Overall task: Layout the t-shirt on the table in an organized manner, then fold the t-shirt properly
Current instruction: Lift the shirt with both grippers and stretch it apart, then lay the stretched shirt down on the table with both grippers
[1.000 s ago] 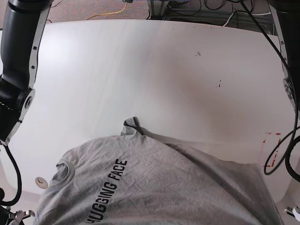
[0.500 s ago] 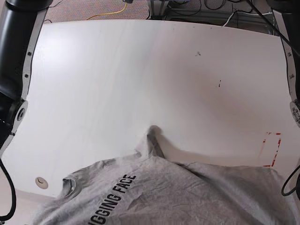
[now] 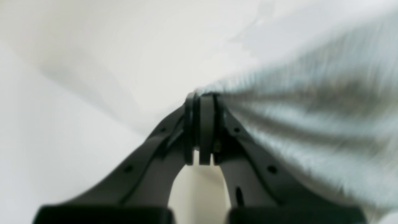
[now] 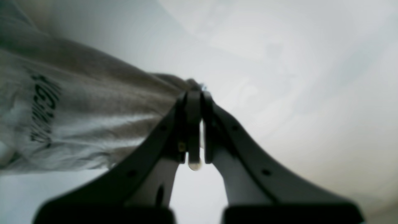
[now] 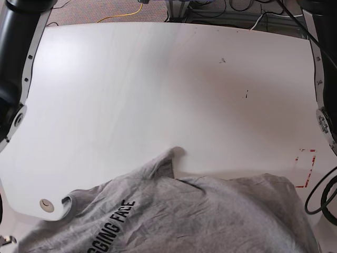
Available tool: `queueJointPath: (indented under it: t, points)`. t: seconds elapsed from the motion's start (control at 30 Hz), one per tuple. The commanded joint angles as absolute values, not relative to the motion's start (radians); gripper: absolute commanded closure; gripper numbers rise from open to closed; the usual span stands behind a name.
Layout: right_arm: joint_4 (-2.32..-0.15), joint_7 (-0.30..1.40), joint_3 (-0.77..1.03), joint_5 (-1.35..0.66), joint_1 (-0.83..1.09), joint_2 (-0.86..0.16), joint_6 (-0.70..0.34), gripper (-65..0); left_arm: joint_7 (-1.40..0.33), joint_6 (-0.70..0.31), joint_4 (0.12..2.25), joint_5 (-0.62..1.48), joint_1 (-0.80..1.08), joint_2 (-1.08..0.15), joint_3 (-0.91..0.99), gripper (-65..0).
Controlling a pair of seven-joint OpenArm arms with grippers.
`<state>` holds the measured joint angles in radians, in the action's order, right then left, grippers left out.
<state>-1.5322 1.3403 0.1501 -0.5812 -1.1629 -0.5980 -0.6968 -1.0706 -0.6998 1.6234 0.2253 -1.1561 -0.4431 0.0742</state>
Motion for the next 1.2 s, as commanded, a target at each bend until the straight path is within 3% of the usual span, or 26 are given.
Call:
queueJointPath:
  t: [0.0, 0.37, 0.77, 1.17]
  points:
    - [-1.598, 1.363, 0.159, -0.611, -1.089, -0.596, -0.698, 0.0, -1.101, -0.698, 1.701, 0.252, -1.110, -0.447, 0.096, 0.0]
    - [-1.765, 1.379, 0.374, -0.736, -0.707, -0.584, -0.698, 0.0, -1.265, -0.698, 1.916, 0.329, -0.788, -0.447, 0.182, 0.0]
    - [-1.979, 1.396, 0.496, -0.750, -0.364, -0.458, -0.698, 0.0, -1.302, -0.698, 1.963, 0.332, -0.493, -0.449, 0.306, 0.0]
    - [-1.988, 1.379, 0.535, -0.840, -0.128, -0.329, -0.698, -0.3, -1.325, -0.698, 1.979, 0.332, -0.222, -0.441, 0.369, 0.0]
